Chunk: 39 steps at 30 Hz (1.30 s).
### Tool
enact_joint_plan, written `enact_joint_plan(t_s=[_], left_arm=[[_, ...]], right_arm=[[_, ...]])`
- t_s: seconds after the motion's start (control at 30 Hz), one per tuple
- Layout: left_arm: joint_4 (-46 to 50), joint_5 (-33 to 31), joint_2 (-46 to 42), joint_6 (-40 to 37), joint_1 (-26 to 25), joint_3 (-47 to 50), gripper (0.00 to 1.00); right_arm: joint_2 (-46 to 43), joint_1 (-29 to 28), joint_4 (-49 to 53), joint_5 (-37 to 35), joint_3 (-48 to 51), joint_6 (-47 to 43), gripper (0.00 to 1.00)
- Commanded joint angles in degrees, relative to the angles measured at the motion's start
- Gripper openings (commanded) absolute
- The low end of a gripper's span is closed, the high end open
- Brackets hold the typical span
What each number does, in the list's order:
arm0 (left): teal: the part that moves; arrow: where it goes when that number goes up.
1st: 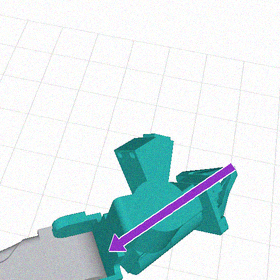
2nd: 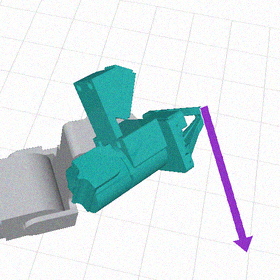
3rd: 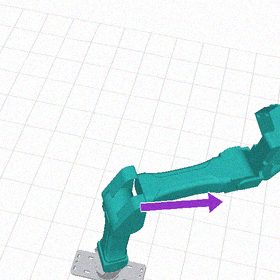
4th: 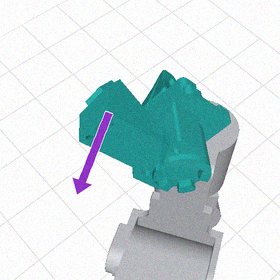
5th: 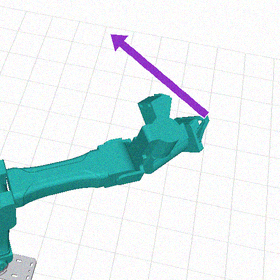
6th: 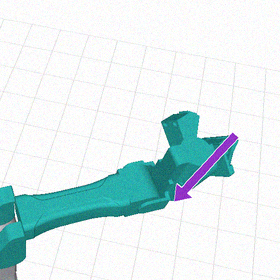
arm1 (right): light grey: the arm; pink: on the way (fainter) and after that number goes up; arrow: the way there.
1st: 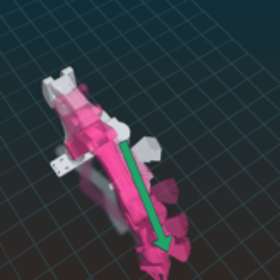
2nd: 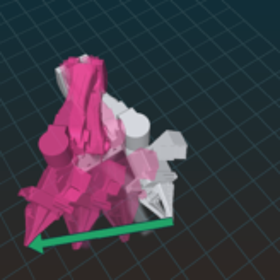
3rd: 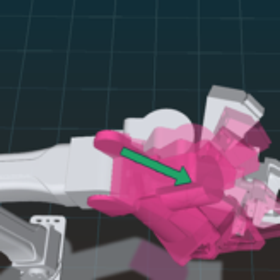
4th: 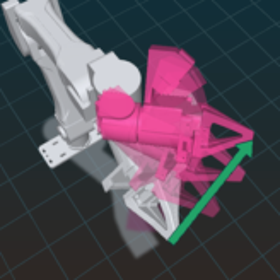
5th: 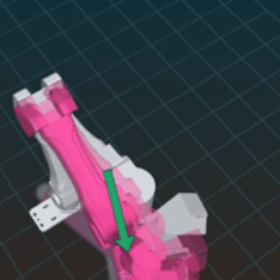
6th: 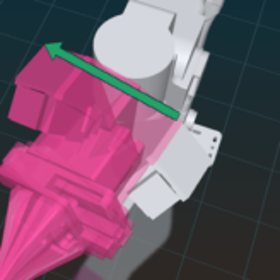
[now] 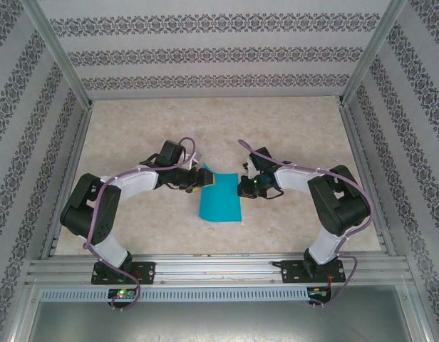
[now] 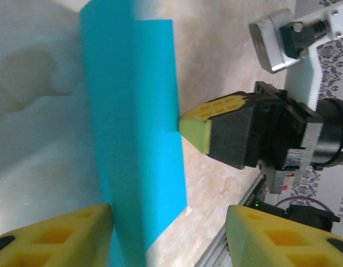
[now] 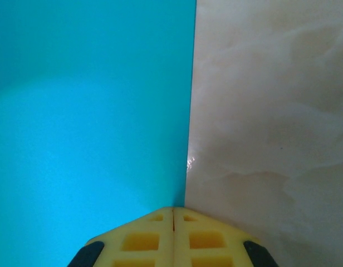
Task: Fold a paper plane with a square sheet of paper (fold left side to right side)
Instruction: First fold in half a square sheet of paper at the center of the table.
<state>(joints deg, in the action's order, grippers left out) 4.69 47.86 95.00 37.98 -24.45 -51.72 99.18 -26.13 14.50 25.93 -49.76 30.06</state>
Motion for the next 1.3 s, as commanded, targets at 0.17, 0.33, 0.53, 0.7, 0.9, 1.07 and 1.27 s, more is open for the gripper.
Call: enact_joint_plan(t_s=[0.17, 0.33, 0.53, 0.7, 0.9, 1.07, 1.27], left_arm=[[-4.8, 1.4, 2.3, 4.0, -2.5, -1.3, 0.68], [-9.8, 1.5, 5.2, 6.8, -3.3, -1.2, 0.69], [-14.6, 0.6, 7.8, 9.7, -3.5, -1.5, 0.68], [-14.3, -0.3, 9.1, 9.7, -3.7, -1.8, 0.63], [-12.6, -0.8, 9.1, 8.6, -3.8, -1.8, 0.6], [-11.3, -1.0, 8.8, 7.7, -3.9, -2.0, 0.59], [-10.8, -1.0, 8.7, 7.4, -4.0, -2.0, 0.57]], right_arm=[[2.0, -0.7, 2.2, -3.1, 0.8, -0.6, 0.06], [1.3, -0.7, -0.1, -1.2, 1.5, 0.3, 0.06], [0.3, -0.7, -0.8, -0.8, 2.1, 0.6, 0.05], [-0.9, -0.6, -2.2, 0.1, 2.7, 1.1, 0.06], [-2.3, -0.6, -3.2, 1.3, 2.7, 1.4, 0.05], [-5.2, -0.2, -4.9, 1.9, 3.3, 1.7, 0.06], [-9.2, 2.2, -12.0, 7.8, 7.3, 3.9, 0.26]])
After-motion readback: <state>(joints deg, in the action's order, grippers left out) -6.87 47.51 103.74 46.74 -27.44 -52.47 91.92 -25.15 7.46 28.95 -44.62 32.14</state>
